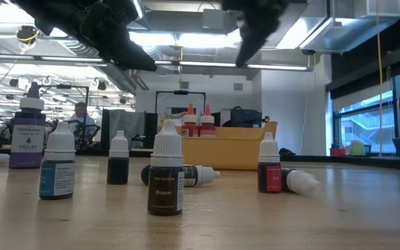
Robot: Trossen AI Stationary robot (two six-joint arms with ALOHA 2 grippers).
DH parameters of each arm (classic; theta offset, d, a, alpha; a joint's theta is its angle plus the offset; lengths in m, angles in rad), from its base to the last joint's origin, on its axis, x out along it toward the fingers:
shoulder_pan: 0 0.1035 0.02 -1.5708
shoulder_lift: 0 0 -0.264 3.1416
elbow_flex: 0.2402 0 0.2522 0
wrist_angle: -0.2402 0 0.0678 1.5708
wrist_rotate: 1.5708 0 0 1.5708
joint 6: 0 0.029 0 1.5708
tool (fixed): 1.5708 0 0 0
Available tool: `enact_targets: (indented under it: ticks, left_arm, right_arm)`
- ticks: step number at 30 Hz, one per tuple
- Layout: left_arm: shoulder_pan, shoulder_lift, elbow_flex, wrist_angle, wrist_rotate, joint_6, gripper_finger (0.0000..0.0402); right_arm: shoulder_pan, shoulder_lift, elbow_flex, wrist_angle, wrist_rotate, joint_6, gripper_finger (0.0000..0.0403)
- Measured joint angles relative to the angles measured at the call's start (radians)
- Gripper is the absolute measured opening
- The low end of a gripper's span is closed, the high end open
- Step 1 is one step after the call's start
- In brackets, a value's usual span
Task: Pick & Place food coloring
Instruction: Put the big purple food coloring bottle into the yellow bin
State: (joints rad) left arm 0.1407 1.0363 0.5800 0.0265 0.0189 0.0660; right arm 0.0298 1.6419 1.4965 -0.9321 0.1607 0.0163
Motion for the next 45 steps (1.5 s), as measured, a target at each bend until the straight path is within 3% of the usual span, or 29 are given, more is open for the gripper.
enact_targets:
  ticks: [3,7,15,19,22,26,31,34,40,45]
  left_arm:
    - [0.0,0.0,0.0,0.001,0.0,0.0,0.0141]
    - [0.0,0.0,0.001,0.038,0.0,0.0,0.0141]
    - [-0.004,0.0,0.001,0.045,0.037,0.058,0.0167]
    - [-0.004,0.0,0.001,0.045,0.068,0.057,0.0208]
    - [-0.004,0.0,0.022,-0.013,0.081,-0.026,0.0229]
    - [-0.025,0.008,0.167,-0.366,0.131,-0.016,0.0235]
    - [-0.111,0.058,0.318,-0.718,0.038,-0.194,0.0232]
    - [-0.166,0.089,0.336,-0.861,0.001,-0.318,0.0231]
    - [-0.242,0.149,0.321,-0.966,-0.02,-0.549,0.0231]
    - [-0.29,0.188,0.312,-0.993,-0.054,-0.607,0.0231]
  right_arm:
    - [0.042,-0.137,-0.19,0.158,0.078,0.054,0.0155]
    - [0.067,-0.282,-0.407,0.382,0.101,0.088,0.0155]
    - [0.059,-0.401,-0.668,0.709,0.101,0.031,0.0155]
    - [0.058,-0.408,-0.705,0.741,0.102,0.026,0.0155]
    - [0.058,-0.408,-0.717,0.74,0.102,0.011,0.0155]
    - [0.058,-0.408,-0.718,0.735,0.102,-0.029,0.0155]
    - [0.058,-0.408,-0.718,0.734,0.102,-0.048,0.0155]
    - [0.058,-0.408,-0.718,0.731,0.102,-0.048,0.0155]
    - [0.058,-0.408,-0.718,0.726,0.102,-0.047,0.0155]
    - [0.058,-0.408,-0.718,0.728,0.102,-0.045,0.0155]
